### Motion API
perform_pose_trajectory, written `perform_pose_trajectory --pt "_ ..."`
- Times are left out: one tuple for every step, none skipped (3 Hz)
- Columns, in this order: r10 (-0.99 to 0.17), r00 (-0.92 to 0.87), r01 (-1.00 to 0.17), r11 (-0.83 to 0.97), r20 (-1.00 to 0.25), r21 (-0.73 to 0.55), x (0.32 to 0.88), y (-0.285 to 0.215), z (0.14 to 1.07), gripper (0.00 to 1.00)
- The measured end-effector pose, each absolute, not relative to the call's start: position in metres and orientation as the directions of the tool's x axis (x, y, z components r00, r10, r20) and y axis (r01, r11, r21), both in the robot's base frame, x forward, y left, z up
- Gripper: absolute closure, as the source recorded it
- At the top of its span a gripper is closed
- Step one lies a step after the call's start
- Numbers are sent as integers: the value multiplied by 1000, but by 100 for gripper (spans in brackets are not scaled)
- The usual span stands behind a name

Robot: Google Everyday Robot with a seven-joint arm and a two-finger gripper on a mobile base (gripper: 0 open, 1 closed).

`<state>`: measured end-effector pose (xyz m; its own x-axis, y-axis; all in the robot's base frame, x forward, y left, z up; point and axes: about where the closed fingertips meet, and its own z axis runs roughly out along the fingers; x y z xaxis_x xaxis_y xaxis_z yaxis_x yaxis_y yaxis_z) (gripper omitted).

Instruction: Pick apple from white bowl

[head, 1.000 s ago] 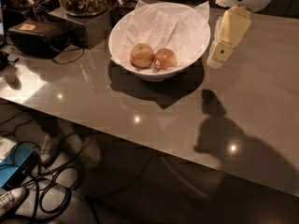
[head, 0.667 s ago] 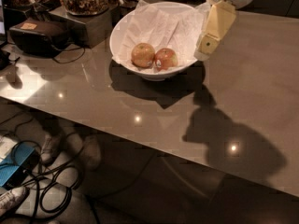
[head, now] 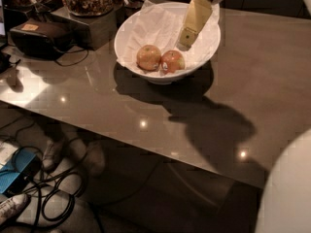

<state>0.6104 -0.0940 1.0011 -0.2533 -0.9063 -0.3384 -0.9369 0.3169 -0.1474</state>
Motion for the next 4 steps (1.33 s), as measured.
perform_pose_trajectory --pt "-907 -255 -940 314 -334 -134 630 -80 992 19" --pt "-907 -265 -940 319 -326 -122 645 -72 981 18" --pt "-907 -279 -940 325 -314 -102 657 -67 966 16" --pt "-904 -303 -939 338 -302 -69 665 -65 948 11"
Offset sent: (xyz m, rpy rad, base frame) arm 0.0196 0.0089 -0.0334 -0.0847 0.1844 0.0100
